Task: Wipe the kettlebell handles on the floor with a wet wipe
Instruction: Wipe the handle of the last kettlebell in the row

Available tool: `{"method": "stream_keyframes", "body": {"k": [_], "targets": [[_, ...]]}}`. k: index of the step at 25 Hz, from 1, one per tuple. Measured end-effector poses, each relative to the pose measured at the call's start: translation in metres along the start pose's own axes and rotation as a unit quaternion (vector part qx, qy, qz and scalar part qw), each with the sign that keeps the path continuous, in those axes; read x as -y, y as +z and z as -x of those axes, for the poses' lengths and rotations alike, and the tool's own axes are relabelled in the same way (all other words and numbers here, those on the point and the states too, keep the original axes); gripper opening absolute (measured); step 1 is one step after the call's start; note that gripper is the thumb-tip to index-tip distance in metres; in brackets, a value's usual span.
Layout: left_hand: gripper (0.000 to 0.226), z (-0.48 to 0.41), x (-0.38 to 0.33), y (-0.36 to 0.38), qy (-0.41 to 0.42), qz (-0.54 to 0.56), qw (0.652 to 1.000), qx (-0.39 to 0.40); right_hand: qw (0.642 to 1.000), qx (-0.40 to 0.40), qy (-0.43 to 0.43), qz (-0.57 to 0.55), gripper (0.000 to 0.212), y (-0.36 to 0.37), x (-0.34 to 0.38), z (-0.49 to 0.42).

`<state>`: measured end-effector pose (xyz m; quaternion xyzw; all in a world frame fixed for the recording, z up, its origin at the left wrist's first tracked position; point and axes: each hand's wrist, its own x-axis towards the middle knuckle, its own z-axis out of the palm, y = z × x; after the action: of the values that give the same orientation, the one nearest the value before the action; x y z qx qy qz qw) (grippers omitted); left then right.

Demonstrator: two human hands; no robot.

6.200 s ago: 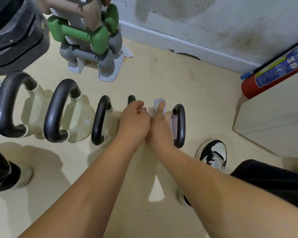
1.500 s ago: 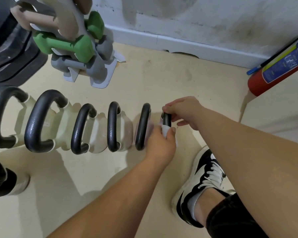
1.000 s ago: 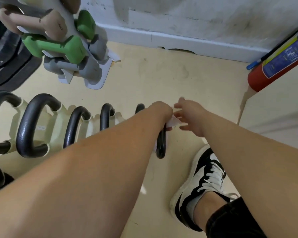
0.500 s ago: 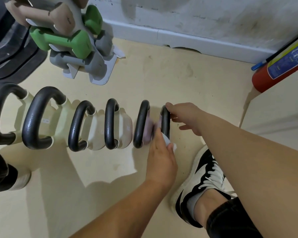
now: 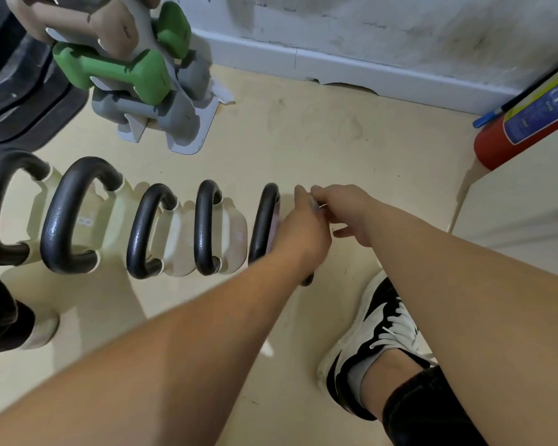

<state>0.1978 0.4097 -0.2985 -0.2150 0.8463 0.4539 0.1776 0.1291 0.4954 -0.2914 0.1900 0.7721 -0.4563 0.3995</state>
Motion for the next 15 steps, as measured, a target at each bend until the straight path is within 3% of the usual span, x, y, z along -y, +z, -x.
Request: {"method": "stream_keyframes", "body": {"k": [3, 6, 11, 13, 15], "targets": [[0.063, 0.044, 0.035, 0.016, 0.04, 0.051, 0.996, -0.056, 1.0, -0.011, -0.005, 0.012, 0.036, 0.005, 0.0, -0.001], [0.069, 0.079, 0.065, 0.033, 0.089, 0.087, 0.991, -0.059, 1.0, -0.024, -0.007, 0.014, 0.039, 0.004, 0.001, -0.002], [0.061, 0.068, 0.092, 0.027, 0.153, -0.005, 0.987, -0.056, 0.999, -0.033, -0.015, 0.021, 0.04, 0.007, 0.001, -0.006], [0.055, 0.058, 0.082, 0.025, 0.139, -0.016, 0.989, -0.041, 0.999, -0.034, -0.018, 0.023, 0.04, 0.008, 0.001, -0.008], [0.048, 0.053, 0.057, 0.028, 0.059, 0.03, 0.996, -0.054, 0.999, -0.035, -0.016, 0.02, 0.04, 0.007, 0.001, -0.008]]}}
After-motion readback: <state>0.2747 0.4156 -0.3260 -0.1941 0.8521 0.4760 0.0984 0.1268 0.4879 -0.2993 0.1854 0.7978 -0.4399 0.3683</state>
